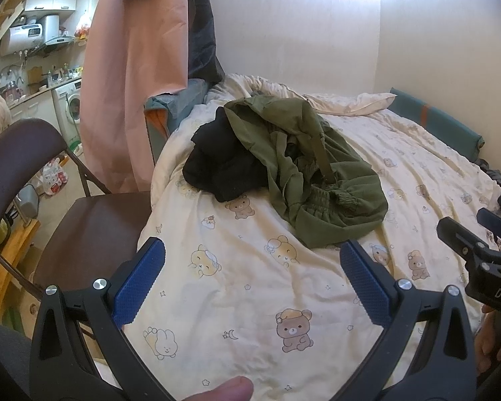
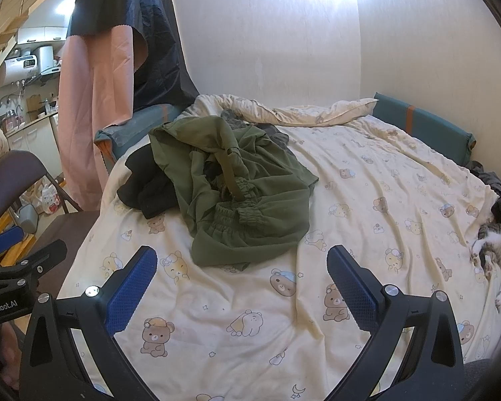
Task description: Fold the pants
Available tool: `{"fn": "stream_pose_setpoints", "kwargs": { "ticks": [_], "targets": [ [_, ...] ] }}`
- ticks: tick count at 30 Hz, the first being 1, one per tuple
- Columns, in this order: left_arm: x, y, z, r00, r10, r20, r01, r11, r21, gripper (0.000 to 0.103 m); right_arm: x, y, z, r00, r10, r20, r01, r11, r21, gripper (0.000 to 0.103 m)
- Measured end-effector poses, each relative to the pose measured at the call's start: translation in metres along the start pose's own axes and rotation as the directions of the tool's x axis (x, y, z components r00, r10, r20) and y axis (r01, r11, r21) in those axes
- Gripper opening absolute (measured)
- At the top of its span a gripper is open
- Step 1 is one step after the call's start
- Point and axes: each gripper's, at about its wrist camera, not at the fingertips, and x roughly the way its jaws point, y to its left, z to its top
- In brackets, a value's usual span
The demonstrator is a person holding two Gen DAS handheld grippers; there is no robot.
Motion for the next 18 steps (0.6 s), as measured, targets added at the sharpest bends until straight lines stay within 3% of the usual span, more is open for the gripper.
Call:
{"fn": "stream_pose_setpoints", "kwargs": {
  "ticks": [18],
  "targets": [
    [0.0014,0.0011,-0.0005,1.0,-0.003,0.004,0.003,1.0,0.002,0.103,0.0008,0.0013,-0.0013,1.0,0.001,0.0,-0.001,1.0,-0.001,0.103]
  ]
}}
